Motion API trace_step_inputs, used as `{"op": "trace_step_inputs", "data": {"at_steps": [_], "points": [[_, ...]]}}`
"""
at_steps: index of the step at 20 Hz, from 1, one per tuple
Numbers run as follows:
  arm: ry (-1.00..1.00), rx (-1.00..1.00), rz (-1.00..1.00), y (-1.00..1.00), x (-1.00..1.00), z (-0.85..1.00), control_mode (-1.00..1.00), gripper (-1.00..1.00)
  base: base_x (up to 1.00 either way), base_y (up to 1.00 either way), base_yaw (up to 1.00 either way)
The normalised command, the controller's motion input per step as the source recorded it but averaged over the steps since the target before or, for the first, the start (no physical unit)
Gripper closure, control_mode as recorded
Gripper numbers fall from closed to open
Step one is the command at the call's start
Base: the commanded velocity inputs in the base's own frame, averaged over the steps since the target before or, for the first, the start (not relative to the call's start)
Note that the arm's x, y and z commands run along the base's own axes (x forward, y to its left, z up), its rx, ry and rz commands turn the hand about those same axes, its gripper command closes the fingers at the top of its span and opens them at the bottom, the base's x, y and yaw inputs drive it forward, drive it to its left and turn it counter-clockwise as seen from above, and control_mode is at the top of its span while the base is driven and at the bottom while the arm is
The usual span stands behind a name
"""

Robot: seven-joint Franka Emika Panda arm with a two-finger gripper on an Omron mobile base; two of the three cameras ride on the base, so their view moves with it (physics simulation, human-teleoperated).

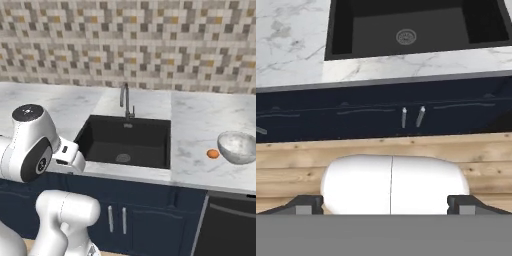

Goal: Gather the eggs and milk located in the vicinity of the sink area and place them right next to the bowl.

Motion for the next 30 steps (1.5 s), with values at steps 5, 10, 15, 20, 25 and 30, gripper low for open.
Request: {"op": "trace_step_inputs", "data": {"at_steps": [5, 10, 15, 20, 25, 30], "points": [[0.00, 0.00, 0.00, 0.00, 0.00, 0.00, 1.00, -1.00, 0.01, 1.00, 0.00], [0.00, 0.00, 0.00, 0.00, 0.00, 0.00, 1.00, -1.00, 0.00, 1.00, 0.00], [0.00, 0.00, 0.00, 0.00, 0.00, 0.00, 1.00, -1.00, 0.10, 0.99, 0.00], [0.06, 0.00, 0.01, 0.00, 0.40, 0.00, -1.00, -1.00, 0.54, 0.26, 0.00], [0.17, 0.00, 0.08, 0.00, 1.00, 0.00, -1.00, -1.00, 0.00, 0.00, 0.00], [0.10, -0.01, 0.04, -0.15, 0.66, 0.00, -1.00, -1.00, 0.00, 0.00, 0.00]]}}
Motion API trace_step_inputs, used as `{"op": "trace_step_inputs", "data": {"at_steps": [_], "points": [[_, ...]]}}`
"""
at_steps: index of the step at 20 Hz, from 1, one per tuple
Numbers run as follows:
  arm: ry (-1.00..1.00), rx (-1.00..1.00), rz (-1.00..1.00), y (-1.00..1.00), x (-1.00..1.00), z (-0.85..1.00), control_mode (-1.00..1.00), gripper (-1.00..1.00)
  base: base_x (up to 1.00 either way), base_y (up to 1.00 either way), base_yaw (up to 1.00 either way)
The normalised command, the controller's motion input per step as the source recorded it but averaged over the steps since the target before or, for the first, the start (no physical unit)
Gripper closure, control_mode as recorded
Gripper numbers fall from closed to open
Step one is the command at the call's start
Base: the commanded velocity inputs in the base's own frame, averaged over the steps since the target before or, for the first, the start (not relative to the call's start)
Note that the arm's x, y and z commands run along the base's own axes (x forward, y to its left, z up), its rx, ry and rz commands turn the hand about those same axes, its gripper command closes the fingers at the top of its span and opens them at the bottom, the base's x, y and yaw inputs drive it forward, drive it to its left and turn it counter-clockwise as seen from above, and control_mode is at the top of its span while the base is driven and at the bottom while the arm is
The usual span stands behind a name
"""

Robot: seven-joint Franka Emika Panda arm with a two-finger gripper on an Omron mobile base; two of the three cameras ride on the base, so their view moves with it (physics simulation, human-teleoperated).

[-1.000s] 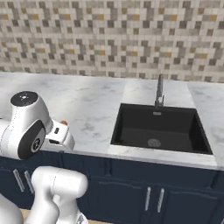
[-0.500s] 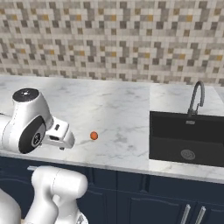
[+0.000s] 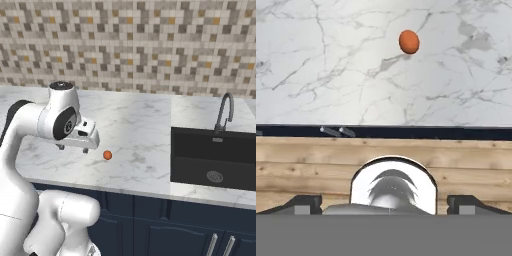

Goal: Gather the eggs and milk located in the vicinity of the sink area and place them right next to the bowl.

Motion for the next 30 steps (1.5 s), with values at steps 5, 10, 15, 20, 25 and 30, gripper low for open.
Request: {"op": "trace_step_inputs", "data": {"at_steps": [5, 10, 15, 20, 25, 30], "points": [[0.09, -0.19, -0.05, -0.11, 0.97, -0.63, -1.00, -1.00, 0.00, 0.00, 0.00], [0.02, -0.02, -0.03, -0.27, 0.94, -0.87, -1.00, -1.00, 0.00, 0.00, 0.00], [0.03, 0.01, -0.04, -0.21, 1.00, -0.16, -1.00, -1.00, 0.00, 0.00, 0.00], [0.06, 0.00, 0.00, 0.00, 0.81, -0.12, -1.00, -1.00, 0.00, 0.00, 0.00], [0.05, 0.06, 0.05, 0.02, 0.30, -0.37, -1.00, -1.00, 0.00, 0.00, 0.00], [0.00, 0.06, 0.13, 0.00, 0.32, -0.40, -1.00, -1.00, 0.00, 0.00, 0.00]]}}
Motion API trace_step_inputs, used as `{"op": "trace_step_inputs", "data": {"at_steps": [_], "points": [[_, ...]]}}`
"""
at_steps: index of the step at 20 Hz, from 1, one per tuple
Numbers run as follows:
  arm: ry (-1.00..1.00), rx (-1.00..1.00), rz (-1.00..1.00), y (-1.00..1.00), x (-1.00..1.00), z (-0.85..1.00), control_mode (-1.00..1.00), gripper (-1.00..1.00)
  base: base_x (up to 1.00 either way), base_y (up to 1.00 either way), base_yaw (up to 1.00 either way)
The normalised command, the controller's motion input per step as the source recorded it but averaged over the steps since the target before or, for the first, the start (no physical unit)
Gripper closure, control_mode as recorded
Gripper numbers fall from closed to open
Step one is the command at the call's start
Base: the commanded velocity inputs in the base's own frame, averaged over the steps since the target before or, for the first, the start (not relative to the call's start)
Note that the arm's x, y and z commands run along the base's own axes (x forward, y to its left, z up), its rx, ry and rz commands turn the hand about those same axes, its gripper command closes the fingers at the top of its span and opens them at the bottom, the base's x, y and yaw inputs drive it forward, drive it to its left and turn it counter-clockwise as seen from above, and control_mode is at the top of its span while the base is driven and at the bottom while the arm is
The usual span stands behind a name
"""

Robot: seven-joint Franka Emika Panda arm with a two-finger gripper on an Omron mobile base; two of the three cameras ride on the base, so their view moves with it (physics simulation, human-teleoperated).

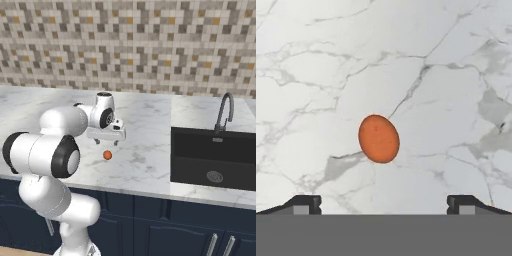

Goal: Gather the eggs and milk located in the vicinity of the sink area and place them right next to the bowl.

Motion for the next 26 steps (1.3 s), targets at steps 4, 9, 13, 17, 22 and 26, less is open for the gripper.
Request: {"op": "trace_step_inputs", "data": {"at_steps": [4, 9, 13, 17, 22, 26], "points": [[0.05, 0.00, 0.09, 0.00, 0.54, -0.43, -1.00, -1.00, 0.00, 0.00, 0.00], [0.09, 0.00, 0.08, 0.03, 0.44, -0.40, -1.00, -1.00, 0.00, 0.00, 0.00], [0.03, 0.00, 0.02, 0.03, -0.24, -0.08, -1.00, -1.00, 0.00, 0.00, 0.00], [0.01, 0.00, 0.02, 0.00, -0.62, 0.02, -1.00, -1.00, 0.00, 0.00, 0.00], [0.00, 0.00, 0.04, 0.09, -0.08, -0.05, -1.00, -1.00, 0.00, 0.00, 0.00], [0.00, 0.00, 0.02, 0.01, 0.62, -0.17, -1.00, -1.00, 0.00, 0.00, 0.00]]}}
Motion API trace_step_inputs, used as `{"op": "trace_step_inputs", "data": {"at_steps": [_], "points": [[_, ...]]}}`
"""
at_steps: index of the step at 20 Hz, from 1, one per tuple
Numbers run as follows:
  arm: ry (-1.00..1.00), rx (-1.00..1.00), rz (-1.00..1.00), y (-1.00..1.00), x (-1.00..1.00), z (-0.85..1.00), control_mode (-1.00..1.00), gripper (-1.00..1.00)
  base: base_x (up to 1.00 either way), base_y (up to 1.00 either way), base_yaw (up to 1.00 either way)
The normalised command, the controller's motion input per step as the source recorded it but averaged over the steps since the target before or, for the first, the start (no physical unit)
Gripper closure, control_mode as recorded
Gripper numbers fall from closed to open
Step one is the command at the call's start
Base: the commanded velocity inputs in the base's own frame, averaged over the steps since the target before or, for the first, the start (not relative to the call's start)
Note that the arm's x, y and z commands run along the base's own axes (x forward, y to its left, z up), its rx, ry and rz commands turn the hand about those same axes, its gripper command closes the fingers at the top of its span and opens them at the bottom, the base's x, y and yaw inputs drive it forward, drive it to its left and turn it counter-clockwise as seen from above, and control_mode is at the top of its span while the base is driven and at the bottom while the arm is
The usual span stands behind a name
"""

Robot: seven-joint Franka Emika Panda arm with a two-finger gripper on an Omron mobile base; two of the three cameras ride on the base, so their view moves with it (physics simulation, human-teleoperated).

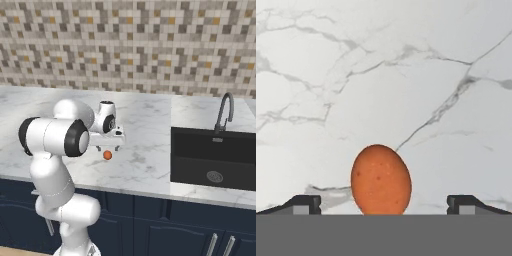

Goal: Gather the eggs and milk located in the vicinity of the sink area and place them right next to the bowl.

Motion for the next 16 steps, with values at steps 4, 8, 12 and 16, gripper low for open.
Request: {"op": "trace_step_inputs", "data": {"at_steps": [4, 8, 12, 16], "points": [[0.00, 0.00, 0.01, 0.00, 0.32, -0.06, -1.00, -1.00, 0.00, 0.00, 0.00], [0.06, 0.00, 0.00, 0.00, -0.44, -0.01, -1.00, -1.00, 0.00, 0.00, 0.00], [0.02, 0.00, 0.00, 0.03, -0.22, -0.09, -1.00, -1.00, 0.00, 0.00, 0.00], [0.00, 0.00, 0.00, 0.01, 0.05, -0.17, -1.00, -1.00, 0.00, 0.00, 0.00]]}}
